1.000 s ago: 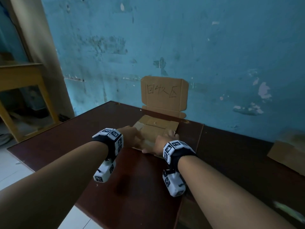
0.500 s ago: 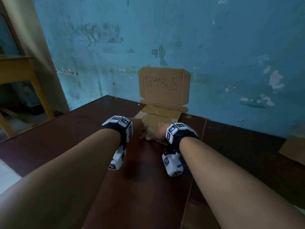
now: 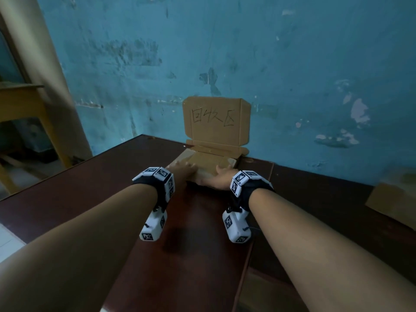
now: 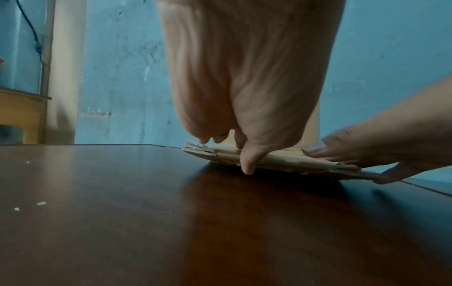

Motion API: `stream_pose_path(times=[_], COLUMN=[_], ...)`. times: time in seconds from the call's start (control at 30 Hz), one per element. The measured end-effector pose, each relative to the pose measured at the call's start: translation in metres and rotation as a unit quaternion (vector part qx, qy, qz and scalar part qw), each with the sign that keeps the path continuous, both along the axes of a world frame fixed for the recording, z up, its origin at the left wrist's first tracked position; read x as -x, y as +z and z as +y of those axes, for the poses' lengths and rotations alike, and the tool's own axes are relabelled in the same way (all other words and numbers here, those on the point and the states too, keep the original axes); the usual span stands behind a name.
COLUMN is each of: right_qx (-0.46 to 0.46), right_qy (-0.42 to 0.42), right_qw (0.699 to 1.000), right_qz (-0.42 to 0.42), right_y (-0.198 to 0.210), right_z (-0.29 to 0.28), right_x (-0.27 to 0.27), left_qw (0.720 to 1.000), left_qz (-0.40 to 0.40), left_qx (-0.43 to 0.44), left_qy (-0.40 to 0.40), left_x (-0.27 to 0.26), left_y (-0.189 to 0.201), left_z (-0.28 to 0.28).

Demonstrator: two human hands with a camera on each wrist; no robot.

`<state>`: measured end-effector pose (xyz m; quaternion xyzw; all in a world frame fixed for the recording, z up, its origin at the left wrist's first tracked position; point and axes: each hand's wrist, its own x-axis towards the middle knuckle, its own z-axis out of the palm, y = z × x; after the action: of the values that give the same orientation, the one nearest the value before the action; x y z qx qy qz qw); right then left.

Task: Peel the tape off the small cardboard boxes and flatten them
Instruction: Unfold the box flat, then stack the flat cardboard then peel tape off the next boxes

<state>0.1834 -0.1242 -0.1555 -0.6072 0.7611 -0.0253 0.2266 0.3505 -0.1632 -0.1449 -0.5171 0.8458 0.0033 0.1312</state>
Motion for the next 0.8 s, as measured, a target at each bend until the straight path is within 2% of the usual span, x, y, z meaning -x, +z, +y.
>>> stream_pose_path(times=[0.2,0.33,0.6,0.67,0.8], right_qx=[0.035,0.044,0.059,0.069,0.073], right_qy=[0.0,-0.003,-0.026,-0.039,-0.078], right_qw=[0.999,0.999,0.997,0.996,0.993], right_qz=[0.005,0.015,0.036,0.043,0.056], right_y=[0.023,0.046,0.083,0.088,0.089], right_z=[0.032,0.064,0.133,0.152,0.189], right_x=[0.009,0.023,0.072,0.089,0.132], left_qw=[0.997,0.994,0.982,0.977,0.967], left_qz=[0.061,0.11,0.186,0.208,0.253], left_qx=[0.03,0.01,0.025,0.016,-0.026], left_qy=[0.027,0.022,-0.02,-0.04,-0.028], left_x=[0.003,0.021,0.09,0.108,0.157], left_y=[0.019,0.037,0.071,0.075,0.076], left_z=[0.018,0.04,0.105,0.12,0.146])
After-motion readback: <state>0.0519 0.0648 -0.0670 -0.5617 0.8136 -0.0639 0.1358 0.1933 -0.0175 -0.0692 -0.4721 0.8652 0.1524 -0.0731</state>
